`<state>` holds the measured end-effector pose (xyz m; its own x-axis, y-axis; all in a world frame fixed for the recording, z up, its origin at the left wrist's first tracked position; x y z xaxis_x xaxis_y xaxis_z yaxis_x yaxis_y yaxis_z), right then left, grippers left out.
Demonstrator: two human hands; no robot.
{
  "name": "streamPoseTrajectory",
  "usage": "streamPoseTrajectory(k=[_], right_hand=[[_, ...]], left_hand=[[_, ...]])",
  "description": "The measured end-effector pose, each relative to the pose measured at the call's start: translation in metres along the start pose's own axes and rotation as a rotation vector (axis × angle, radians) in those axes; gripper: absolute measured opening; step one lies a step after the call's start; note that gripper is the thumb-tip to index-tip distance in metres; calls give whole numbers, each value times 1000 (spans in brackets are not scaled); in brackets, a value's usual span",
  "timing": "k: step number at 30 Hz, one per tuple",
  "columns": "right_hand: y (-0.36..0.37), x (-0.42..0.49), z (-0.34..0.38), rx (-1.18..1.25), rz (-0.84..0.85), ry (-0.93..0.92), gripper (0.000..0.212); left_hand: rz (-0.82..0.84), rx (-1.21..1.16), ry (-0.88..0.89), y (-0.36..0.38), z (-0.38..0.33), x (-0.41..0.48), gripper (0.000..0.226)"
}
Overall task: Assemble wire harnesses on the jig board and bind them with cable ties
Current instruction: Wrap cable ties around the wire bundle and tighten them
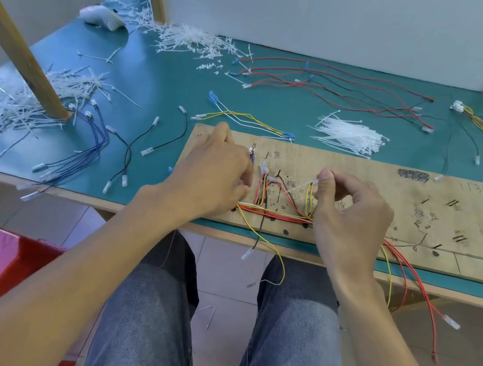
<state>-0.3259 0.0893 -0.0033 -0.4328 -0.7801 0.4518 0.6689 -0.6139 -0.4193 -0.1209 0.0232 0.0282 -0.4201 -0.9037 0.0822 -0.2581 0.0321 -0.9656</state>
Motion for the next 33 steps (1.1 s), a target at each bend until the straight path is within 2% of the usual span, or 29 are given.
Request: streamPoseTrajectory(k=[4,14,20,22,26,30,33], right_hand=[[8,-4,3,-42,-2,-34,12],[22,-17,4,-89,114,-39,9],[24,-18,0,-112,138,-86,9],[25,-17,-1,-157,163,-131,9],[30,-15,-1,-245,246,-193,11],[35,-9,-1,-209,333,-180,11],[34,-5,-5,-129,382,-133,12]], left_hand=[[-16,56,63,4,-2,6,8],[-22,-152,-13,8,-1,3,9],[140,25,-30,14,-7,8,17],[185,17,-19,12,-6,8,22],[148,-137,27,5,2,6,17],[19,-405,96,5,4,1,7],[11,-502,145,7,9,1,9]])
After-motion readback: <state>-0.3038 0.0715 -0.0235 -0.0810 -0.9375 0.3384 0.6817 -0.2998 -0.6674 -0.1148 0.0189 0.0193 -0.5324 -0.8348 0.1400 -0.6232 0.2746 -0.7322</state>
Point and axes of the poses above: each hand's wrist, its own x-axis towards the middle knuckle, its own y-axis out of the palm, z = x × y, the point moved 1 cm from there along x, towards the middle knuckle
